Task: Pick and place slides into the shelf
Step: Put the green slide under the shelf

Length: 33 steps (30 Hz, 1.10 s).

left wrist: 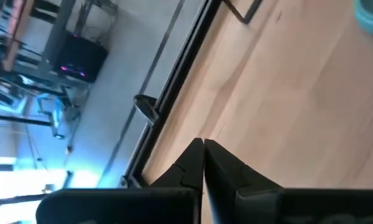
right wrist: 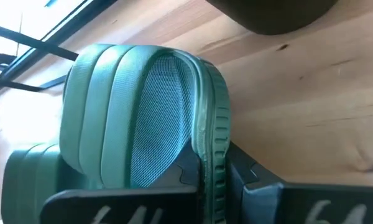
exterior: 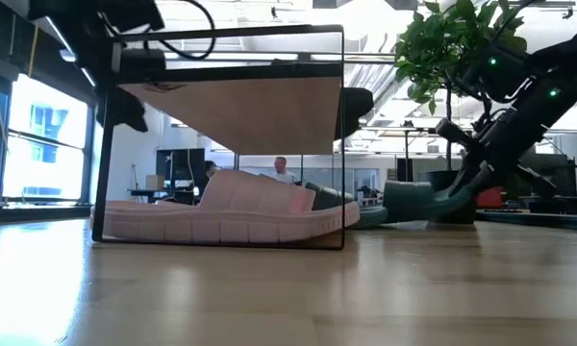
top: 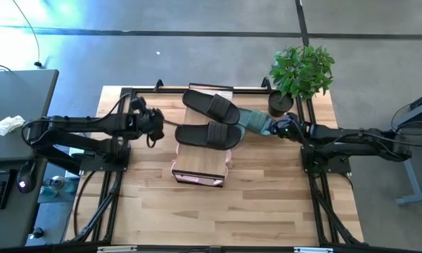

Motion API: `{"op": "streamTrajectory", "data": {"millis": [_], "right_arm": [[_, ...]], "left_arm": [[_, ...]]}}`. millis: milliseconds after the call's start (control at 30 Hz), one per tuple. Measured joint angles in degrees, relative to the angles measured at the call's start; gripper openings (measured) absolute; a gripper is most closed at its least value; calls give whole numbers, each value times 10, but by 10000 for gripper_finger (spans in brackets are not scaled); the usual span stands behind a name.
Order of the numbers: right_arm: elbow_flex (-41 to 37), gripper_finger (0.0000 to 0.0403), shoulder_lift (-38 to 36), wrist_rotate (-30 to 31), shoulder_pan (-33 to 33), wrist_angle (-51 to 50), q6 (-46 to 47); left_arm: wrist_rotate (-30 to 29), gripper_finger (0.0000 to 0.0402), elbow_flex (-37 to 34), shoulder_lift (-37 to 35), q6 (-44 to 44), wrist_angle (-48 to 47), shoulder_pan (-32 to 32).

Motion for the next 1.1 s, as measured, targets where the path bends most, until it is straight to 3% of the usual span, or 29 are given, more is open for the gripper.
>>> {"op": "streamTrajectory", "data": {"millis": [333,433,667,900,1100], "right_arm": [[0,3,0,4,0,38,-22],[1,3,0,-3,0,48,-26],[66,3,0,-5,-10,-42,-52],[123,3,33,-57,-62,-121,-94],[174,3,121,-107,-100,-123,-132]], "left_arm": [[160,5,0,36,77,153,116],[241,5,0,48,132,200,136],[400,5,1,61,280,212,201],[572,3,2,84,353,273,276],[592,1,2,107,368,271,286]]}}
